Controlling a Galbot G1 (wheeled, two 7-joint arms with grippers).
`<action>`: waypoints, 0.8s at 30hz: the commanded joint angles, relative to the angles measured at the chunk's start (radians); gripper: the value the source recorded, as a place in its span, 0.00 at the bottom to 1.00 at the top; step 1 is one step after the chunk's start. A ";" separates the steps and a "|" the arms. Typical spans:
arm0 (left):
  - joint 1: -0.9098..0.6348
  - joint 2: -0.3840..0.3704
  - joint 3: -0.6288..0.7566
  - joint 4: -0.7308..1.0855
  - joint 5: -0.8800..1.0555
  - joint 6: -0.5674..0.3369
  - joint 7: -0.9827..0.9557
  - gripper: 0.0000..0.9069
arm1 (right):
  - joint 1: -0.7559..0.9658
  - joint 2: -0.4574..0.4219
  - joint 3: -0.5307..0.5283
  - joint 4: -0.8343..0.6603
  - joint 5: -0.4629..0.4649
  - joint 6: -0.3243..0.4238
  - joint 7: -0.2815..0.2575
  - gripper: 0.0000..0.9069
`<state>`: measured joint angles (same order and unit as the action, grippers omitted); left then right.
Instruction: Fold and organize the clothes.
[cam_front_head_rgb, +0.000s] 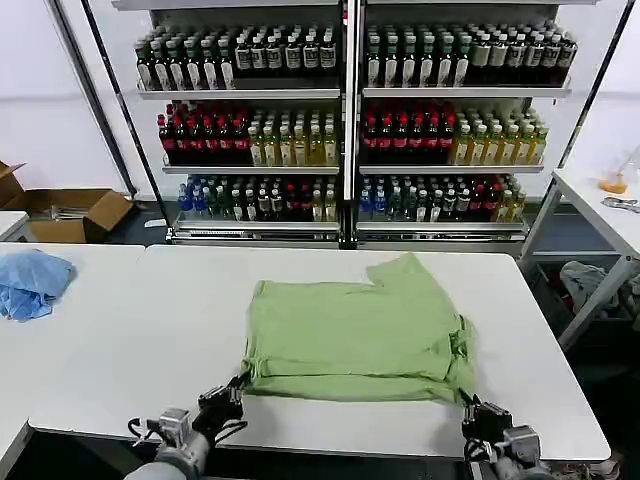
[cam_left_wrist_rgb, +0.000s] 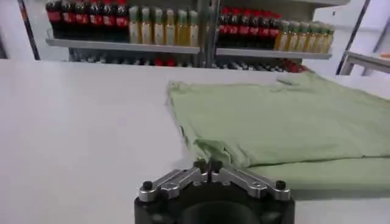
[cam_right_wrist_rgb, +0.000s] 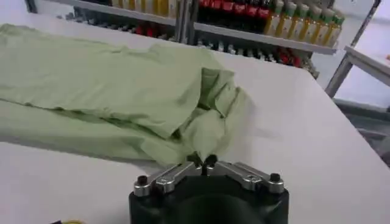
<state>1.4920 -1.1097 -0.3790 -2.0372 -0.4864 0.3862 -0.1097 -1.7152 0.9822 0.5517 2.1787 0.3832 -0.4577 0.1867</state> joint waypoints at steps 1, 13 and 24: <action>0.226 0.015 -0.086 -0.203 0.028 0.005 0.000 0.02 | -0.178 -0.023 0.074 0.110 -0.033 -0.031 -0.010 0.03; 0.258 0.032 -0.137 -0.247 0.037 0.036 0.002 1.00 | -0.188 -0.034 0.145 0.170 -0.103 -0.015 0.006 1.00; -0.059 0.049 -0.092 -0.073 -0.024 0.019 -0.028 1.00 | 0.247 -0.084 0.013 0.021 0.081 0.024 0.100 1.00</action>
<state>1.6608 -1.0651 -0.4943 -2.2298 -0.4768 0.4060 -0.1214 -1.7502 0.9238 0.6382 2.2862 0.3618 -0.4507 0.2384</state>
